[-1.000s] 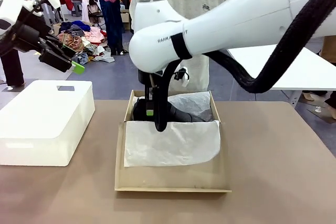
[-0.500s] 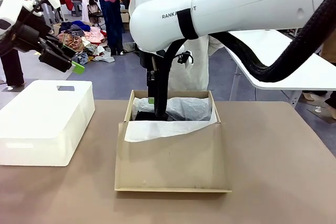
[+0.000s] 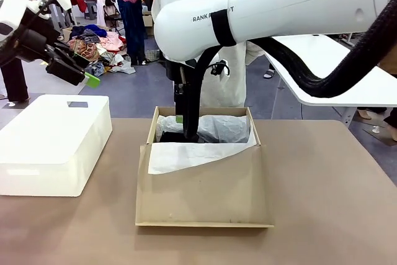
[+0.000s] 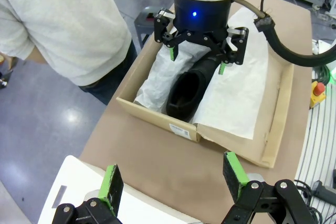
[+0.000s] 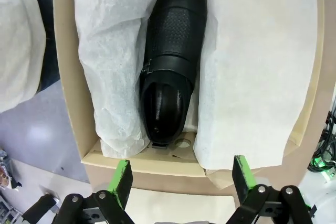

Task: Pack the shoes into the box.
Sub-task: Close the Shoes Box.

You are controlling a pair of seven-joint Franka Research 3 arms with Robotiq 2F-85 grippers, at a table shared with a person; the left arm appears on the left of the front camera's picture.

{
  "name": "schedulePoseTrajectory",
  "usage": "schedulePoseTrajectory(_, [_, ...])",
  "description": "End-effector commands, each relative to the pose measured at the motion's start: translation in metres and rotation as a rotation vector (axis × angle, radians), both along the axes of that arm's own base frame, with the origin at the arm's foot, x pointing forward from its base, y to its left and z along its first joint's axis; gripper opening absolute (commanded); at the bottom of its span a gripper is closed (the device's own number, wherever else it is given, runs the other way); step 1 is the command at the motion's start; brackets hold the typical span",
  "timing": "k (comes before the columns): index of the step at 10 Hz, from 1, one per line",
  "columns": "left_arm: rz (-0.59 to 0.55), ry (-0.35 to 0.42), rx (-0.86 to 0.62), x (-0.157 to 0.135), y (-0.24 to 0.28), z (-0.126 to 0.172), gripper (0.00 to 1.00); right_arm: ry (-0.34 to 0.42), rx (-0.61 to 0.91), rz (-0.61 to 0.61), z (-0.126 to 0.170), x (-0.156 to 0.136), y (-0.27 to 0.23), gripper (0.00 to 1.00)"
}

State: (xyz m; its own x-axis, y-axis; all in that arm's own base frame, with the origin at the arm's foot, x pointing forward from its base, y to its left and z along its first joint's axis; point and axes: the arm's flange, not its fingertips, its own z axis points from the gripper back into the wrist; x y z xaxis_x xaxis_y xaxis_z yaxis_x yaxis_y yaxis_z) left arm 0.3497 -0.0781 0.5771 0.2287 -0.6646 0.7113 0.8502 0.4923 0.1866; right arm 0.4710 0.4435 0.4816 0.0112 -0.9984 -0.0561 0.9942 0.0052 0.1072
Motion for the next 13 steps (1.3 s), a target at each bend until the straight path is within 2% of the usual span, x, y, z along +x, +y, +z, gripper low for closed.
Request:
schedulePoseTrajectory(1, [-0.021, -0.005, -0.011, 0.001, 0.001, -0.001, 1.0, 0.006, -0.003, 0.007, -0.002, 0.001, 0.002, 1.0])
schedulePoseTrajectory(3, [-0.021, -0.005, -0.011, 0.001, 0.001, -0.001, 1.0, 0.002, -0.002, 0.001, -0.002, 0.001, 0.001, 1.0])
schedulePoseTrajectory(5, [-0.021, -0.005, -0.011, 0.001, 0.001, -0.001, 1.0, -0.037, -0.071, 0.156, 0.015, -0.003, -0.036, 1.0])
schedulePoseTrajectory(8, [-0.021, -0.005, -0.011, 0.001, 0.001, -0.001, 1.0, -0.003, -0.161, 0.408, 0.036, -0.004, -0.086, 1.0])
schedulePoseTrajectory(10, [-0.021, -0.005, -0.011, 0.001, 0.001, -0.001, 1.0, 0.033, -0.211, 0.699, 0.042, -0.006, -0.123, 1.0])
schedulePoseTrajectory(13, [-0.021, -0.005, -0.011, 0.001, 0.001, -0.001, 1.0, 0.008, -0.241, 1.083, 0.046, -0.009, -0.174, 1.0])
